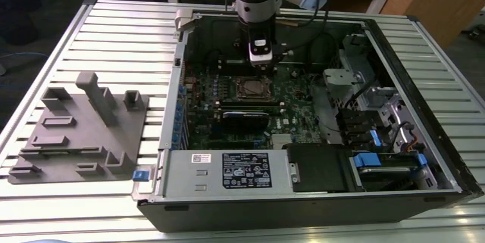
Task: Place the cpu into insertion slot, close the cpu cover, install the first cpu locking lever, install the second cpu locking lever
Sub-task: 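Install the first cpu locking lever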
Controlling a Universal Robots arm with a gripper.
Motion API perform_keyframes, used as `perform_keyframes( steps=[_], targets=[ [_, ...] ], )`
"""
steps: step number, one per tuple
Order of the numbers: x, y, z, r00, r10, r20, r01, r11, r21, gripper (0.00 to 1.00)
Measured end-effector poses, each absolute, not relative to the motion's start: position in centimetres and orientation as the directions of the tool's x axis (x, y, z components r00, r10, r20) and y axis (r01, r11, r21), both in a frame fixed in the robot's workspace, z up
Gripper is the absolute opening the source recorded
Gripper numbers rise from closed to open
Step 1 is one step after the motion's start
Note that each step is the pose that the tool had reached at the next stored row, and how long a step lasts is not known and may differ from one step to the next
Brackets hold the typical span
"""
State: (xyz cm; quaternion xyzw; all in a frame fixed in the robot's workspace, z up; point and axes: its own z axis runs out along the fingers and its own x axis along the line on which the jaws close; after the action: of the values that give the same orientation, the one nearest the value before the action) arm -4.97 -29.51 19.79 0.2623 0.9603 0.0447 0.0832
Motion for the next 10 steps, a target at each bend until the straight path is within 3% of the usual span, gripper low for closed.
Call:
perform_keyframes(
  steps=[10],
  targets=[
    [-4.98,-29.52,19.45,-0.851,0.505,-0.144,0.493,0.863,0.114,0.11]
  ],
)
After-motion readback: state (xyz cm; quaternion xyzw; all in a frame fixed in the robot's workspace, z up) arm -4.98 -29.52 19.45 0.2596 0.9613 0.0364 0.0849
